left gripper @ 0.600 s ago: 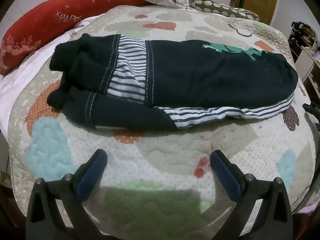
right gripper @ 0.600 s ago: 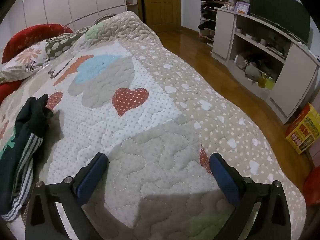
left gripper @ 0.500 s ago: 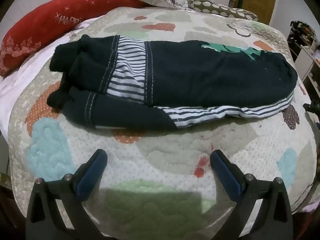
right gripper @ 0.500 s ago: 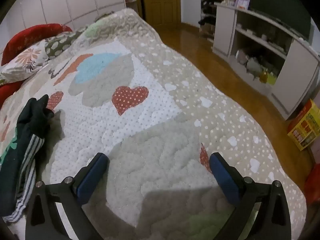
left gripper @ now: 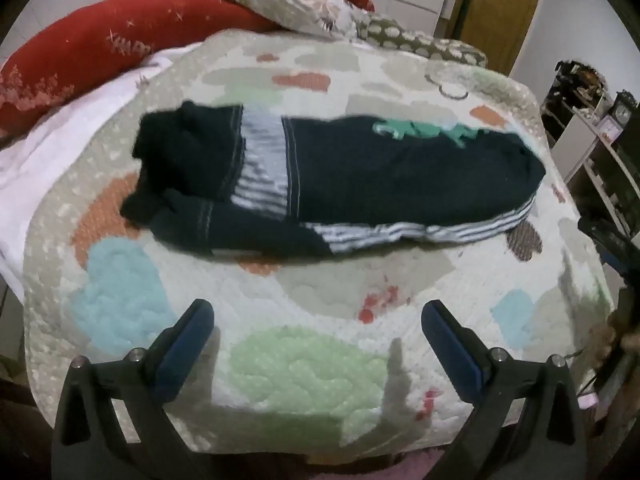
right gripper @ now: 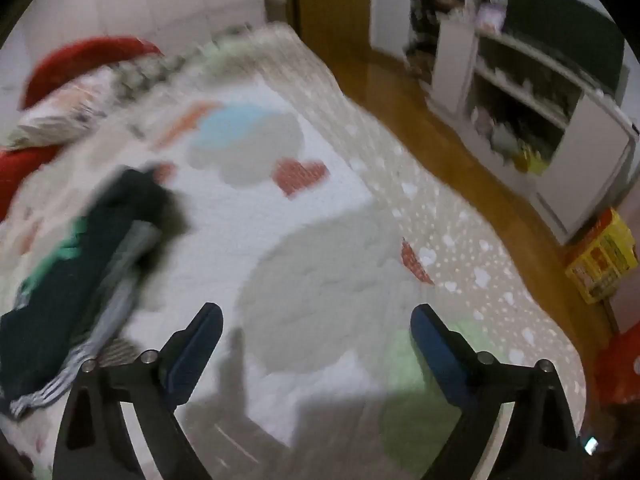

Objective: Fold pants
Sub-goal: 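Move both grippers toward the folded dark green pants on the quilt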

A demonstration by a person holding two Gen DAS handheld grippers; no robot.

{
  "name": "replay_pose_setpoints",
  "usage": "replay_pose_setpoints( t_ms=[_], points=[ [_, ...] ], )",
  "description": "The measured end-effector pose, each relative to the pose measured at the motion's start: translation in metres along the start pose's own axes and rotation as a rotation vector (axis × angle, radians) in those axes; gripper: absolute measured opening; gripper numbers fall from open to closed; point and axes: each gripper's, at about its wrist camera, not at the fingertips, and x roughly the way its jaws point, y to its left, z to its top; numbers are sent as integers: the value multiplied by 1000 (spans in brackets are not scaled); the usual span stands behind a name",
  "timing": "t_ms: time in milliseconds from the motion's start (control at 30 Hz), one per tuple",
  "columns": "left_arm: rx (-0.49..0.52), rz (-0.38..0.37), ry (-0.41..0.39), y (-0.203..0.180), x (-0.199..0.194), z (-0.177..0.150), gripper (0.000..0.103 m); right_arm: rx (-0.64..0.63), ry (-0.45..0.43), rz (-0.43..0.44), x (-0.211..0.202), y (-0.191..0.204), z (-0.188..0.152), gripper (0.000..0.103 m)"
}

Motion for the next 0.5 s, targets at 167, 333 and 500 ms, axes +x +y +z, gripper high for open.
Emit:
replay_pose_setpoints(
  t_ms=[167,333,500],
  points=[
    [-43,-47,-22,12,-10,12,103,-141,-151,111,-38,29,-12,97],
    [-114,-77,-11,32,-9,22,103,-90,67,359,-23,44,-8,83],
    [-225,-220,77,53,11,47,103,24,243,703,-3,65,-4,74]
  ],
)
